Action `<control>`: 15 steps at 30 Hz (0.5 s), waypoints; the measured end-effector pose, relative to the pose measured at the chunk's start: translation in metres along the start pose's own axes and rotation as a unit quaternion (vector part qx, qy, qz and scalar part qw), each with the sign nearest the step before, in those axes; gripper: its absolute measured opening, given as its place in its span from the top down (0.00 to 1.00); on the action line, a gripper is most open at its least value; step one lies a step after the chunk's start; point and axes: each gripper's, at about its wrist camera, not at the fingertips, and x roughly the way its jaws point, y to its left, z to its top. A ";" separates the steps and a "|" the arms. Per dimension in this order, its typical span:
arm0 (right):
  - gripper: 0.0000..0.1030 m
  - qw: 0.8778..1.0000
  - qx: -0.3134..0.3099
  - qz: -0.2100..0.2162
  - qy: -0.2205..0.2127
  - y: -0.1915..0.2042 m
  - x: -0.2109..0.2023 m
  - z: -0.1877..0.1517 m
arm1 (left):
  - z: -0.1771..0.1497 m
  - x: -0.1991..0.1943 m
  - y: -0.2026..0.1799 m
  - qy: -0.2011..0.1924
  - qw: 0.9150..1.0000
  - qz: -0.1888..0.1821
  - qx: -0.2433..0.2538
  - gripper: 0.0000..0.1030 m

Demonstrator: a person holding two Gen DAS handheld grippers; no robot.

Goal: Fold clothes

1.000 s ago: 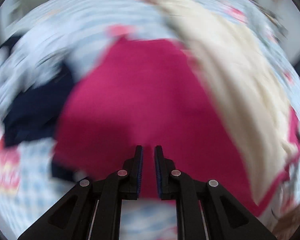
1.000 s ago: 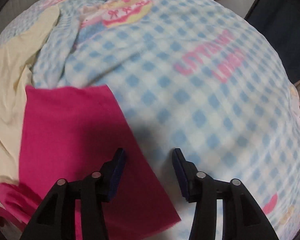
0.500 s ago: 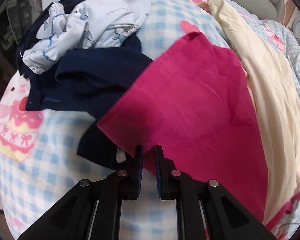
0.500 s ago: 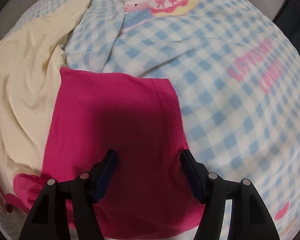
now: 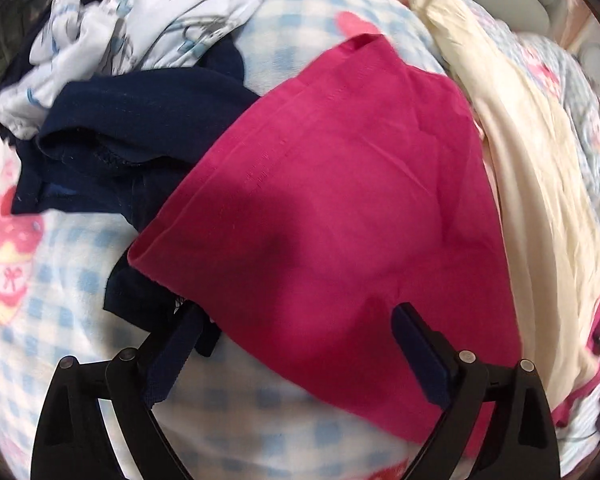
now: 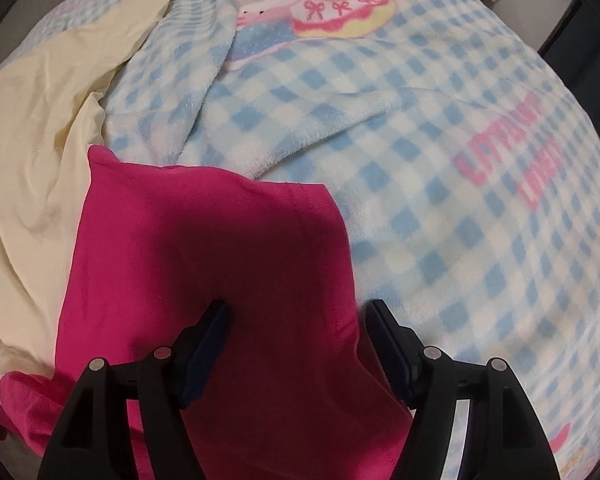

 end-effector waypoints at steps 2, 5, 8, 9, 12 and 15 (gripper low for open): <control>0.38 0.999 0.022 0.026 0.003 0.013 0.000 -0.001 | 0.007 0.001 0.008 0.001 0.999 -0.032 -0.027 0.25; 0.69 0.996 0.052 0.065 0.017 0.024 -0.005 0.005 | 0.015 0.000 0.005 0.001 0.999 -0.049 -0.013 0.90; 0.84 0.998 0.013 0.063 -0.007 0.062 -0.021 0.000 | 0.017 -0.001 0.000 -0.005 0.998 -0.056 0.011 0.90; 0.84 0.998 0.004 0.061 -0.023 0.077 -0.029 -0.006 | 0.018 -0.001 0.000 -0.007 0.998 -0.057 0.016 0.90; 0.79 0.998 0.001 0.036 -0.044 0.094 -0.033 -0.008 | 0.022 0.006 0.009 0.001 0.998 -0.066 0.010 0.90; 0.47 0.999 0.036 0.017 -0.037 0.098 -0.020 -0.007 | 0.028 0.020 0.019 0.015 0.996 -0.085 0.001 0.90</control>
